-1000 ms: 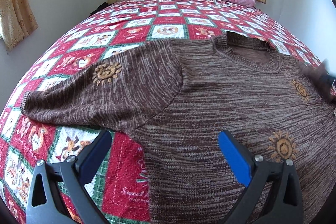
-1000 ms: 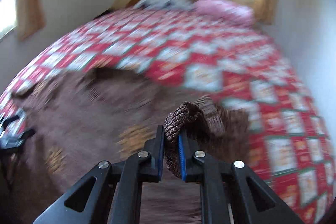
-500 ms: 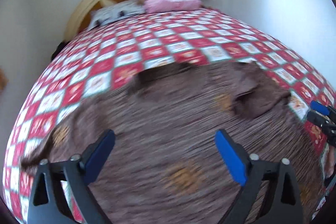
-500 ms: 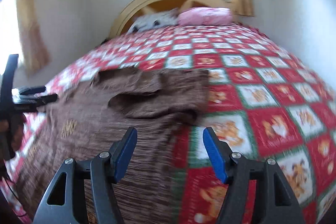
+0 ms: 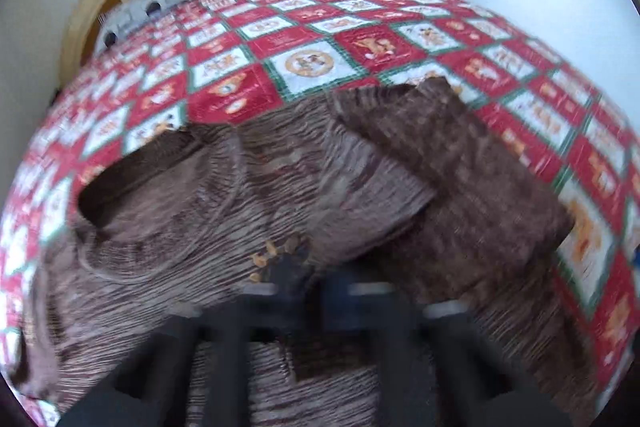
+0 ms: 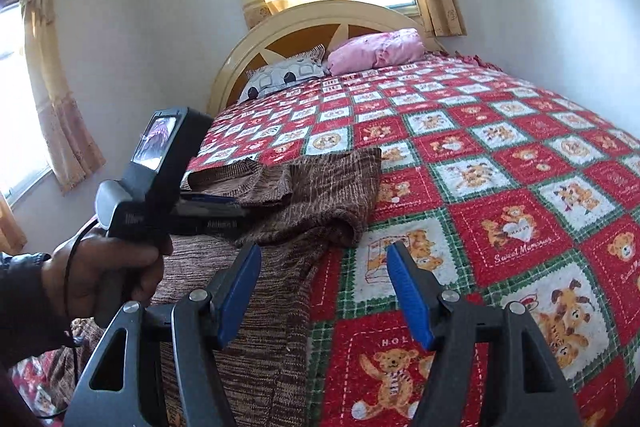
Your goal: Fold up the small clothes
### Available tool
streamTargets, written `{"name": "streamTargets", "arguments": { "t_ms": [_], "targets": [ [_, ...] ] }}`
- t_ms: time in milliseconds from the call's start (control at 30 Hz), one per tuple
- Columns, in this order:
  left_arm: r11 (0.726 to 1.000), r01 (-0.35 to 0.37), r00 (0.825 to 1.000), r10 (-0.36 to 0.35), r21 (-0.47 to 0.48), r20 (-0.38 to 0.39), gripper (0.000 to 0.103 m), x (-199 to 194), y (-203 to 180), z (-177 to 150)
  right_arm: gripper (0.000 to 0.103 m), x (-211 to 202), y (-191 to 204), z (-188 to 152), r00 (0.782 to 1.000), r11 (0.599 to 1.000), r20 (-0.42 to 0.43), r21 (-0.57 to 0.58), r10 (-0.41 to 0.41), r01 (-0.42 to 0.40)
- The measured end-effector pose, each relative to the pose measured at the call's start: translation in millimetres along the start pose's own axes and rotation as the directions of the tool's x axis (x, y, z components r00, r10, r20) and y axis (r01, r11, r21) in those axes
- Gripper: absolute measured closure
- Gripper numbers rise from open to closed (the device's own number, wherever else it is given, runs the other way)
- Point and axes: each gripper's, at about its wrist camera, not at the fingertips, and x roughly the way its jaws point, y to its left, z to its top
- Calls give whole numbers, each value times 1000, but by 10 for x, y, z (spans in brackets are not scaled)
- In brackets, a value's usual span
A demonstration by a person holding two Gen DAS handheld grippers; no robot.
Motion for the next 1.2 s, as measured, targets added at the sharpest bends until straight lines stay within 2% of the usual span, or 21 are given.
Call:
{"name": "streamTargets", "arguments": {
  "t_ms": [67, 200, 267, 433, 500, 600, 800, 967, 1200],
  "targets": [
    [997, 55, 998, -54, -61, 17, 98, -93, 97, 3, 37, 34, -29, -2, 1000, 1000, -14, 12, -7, 7],
    [980, 122, 992, -113, -155, 64, 98, -354, 325, -46, 37, 59, 6, -17, 999, 1000, -21, -10, -26, 26],
    [976, 116, 993, -107, -183, 58, 98, -423, 439, -105, 37, 59, 59, -33, 999, 999, -21, -33, -34, 33],
    [936, 188, 982, -185, -298, 39, 98, -257, 725, -86, 37, 84, 86, -33, 999, 998, -30, -51, -43, 42],
    [926, 211, 975, -224, -313, -7, 98, -130, 750, -130, 37, 96, 82, -35, 998, 998, -36, -50, -44, 42],
    [911, 201, 973, -228, -360, -35, 98, 20, 796, -206, 37, 117, 62, -34, 998, 998, -46, -40, -42, 40],
    [922, 167, 983, -182, -351, -12, 98, -20, 783, -189, 37, 135, 54, -37, 998, 998, -51, -41, -40, 38],
    [924, 156, 987, -161, -349, 14, 98, -103, 939, -138, 37, 153, 48, -40, 998, 999, -58, -38, -40, 38],
    [913, 122, 990, -142, -390, -23, 98, 10, 1140, -250, 37, 180, 47, -39, 997, 999, -66, -38, -42, 39]
  ]
}}
